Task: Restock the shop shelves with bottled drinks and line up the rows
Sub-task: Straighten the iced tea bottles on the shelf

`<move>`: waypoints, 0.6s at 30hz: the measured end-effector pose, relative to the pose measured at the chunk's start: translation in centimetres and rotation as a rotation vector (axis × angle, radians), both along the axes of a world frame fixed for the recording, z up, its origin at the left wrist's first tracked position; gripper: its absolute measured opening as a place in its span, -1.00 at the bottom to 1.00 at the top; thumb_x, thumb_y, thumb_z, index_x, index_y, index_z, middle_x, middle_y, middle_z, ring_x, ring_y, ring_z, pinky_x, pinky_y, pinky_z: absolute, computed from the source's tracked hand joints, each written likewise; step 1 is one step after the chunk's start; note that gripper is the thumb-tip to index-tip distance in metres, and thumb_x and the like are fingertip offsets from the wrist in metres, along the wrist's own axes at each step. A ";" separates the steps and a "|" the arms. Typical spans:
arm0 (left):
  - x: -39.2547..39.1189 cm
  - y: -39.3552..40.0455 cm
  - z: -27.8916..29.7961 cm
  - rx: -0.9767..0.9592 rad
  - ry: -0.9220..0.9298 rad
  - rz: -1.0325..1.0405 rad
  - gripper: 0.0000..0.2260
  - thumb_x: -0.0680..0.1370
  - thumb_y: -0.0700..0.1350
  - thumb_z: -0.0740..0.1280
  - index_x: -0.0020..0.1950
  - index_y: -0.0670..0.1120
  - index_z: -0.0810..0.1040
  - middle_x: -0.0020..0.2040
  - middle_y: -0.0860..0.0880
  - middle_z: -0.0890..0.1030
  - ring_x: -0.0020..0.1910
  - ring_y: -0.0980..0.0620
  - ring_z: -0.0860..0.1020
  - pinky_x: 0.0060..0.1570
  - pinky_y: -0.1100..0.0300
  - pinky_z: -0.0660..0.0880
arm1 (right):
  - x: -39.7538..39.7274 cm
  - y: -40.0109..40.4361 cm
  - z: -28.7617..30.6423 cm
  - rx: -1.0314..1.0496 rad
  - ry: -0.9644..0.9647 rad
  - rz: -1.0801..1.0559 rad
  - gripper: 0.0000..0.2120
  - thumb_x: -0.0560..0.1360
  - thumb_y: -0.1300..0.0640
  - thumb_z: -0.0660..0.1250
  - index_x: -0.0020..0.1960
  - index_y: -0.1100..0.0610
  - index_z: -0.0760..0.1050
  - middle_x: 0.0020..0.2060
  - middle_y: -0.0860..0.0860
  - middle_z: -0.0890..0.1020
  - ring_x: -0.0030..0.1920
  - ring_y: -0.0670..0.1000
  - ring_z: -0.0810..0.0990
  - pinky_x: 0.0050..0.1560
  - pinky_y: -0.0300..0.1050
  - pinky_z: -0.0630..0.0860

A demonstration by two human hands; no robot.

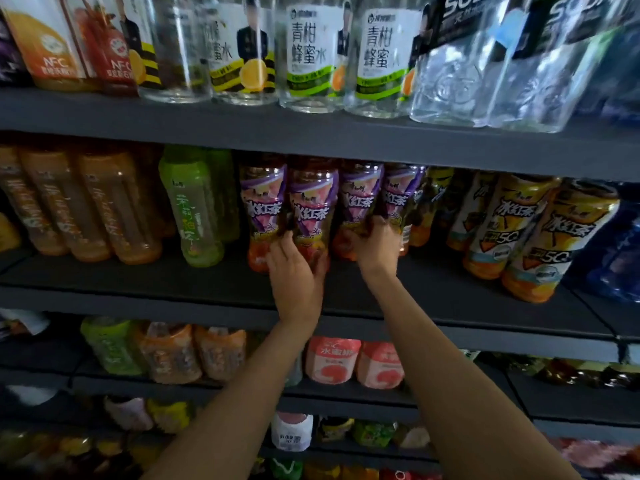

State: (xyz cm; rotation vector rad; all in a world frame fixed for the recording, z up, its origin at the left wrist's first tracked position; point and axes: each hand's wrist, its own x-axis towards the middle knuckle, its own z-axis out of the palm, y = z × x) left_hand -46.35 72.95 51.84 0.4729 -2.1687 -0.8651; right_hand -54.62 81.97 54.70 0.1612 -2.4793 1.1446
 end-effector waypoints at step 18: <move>-0.3 -0.7 0.1 0.000 -0.003 -0.037 -0.54 0.46 -0.10 0.41 0.25 -0.22 0.31 0.21 -0.20 0.35 0.22 -0.13 0.33 0.15 0.11 0.32 | -0.1 4.0 0.8 -0.257 0.075 -0.184 -0.45 0.41 0.12 0.45 0.27 0.29 0.30 0.23 0.20 0.36 0.26 0.16 0.35 0.19 -0.14 0.33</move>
